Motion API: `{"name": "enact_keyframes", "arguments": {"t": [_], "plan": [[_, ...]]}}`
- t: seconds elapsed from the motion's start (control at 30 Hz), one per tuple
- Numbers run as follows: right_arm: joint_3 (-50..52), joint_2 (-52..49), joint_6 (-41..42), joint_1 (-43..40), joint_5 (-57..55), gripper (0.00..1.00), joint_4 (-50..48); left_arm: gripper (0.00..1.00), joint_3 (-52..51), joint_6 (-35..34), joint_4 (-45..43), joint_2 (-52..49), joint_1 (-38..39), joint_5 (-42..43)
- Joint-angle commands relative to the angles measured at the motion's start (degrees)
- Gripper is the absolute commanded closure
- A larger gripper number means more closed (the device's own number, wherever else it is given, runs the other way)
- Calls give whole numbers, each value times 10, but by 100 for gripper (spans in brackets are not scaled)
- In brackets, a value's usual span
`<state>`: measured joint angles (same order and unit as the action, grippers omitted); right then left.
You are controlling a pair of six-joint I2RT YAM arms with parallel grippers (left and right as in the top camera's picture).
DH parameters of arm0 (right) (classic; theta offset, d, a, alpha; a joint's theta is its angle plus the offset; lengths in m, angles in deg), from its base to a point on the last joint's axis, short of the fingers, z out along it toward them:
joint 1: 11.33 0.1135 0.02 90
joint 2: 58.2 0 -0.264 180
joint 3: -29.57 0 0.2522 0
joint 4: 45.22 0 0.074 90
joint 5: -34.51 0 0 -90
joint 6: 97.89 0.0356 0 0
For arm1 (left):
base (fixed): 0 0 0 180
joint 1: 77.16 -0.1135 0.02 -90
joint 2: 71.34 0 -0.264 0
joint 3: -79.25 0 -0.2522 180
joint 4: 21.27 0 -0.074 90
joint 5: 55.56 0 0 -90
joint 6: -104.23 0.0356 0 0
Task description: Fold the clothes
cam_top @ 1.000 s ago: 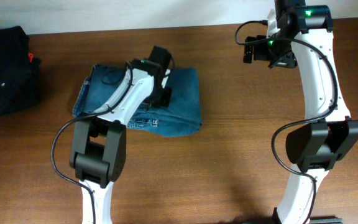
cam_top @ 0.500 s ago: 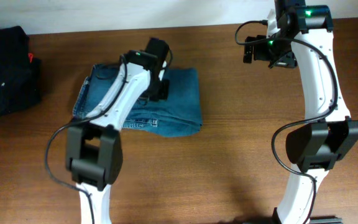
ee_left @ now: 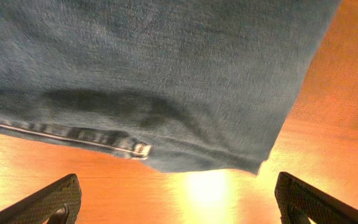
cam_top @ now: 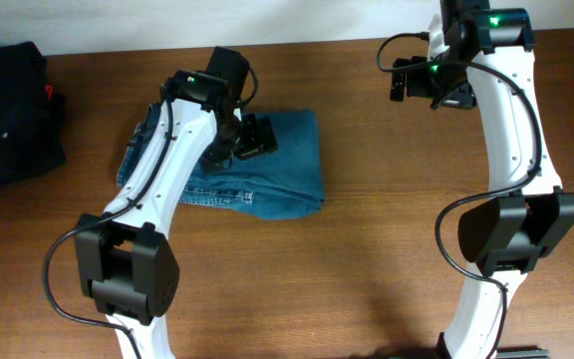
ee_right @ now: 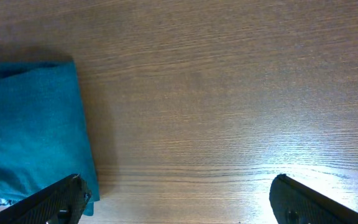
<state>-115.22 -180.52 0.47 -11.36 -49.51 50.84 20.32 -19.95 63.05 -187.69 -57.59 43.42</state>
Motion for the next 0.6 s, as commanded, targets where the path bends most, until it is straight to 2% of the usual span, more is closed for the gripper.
{"name": "enact_keyframes", "arguments": {"t": [0.0,0.17,0.4,0.57], "plan": [[3,-2,-4,-4,-5,1,0,1,-21,-115,-11,0,-2,3],[3,-2,-4,-4,-5,1,0,1,-35,-202,-6,0,-2,-62],[3,-2,-4,-4,-5,1,0,1,-39,-217,38,9,-3,-119],[3,-2,-4,-4,-5,1,0,1,-39,-217,88,87,2,-197]]}}
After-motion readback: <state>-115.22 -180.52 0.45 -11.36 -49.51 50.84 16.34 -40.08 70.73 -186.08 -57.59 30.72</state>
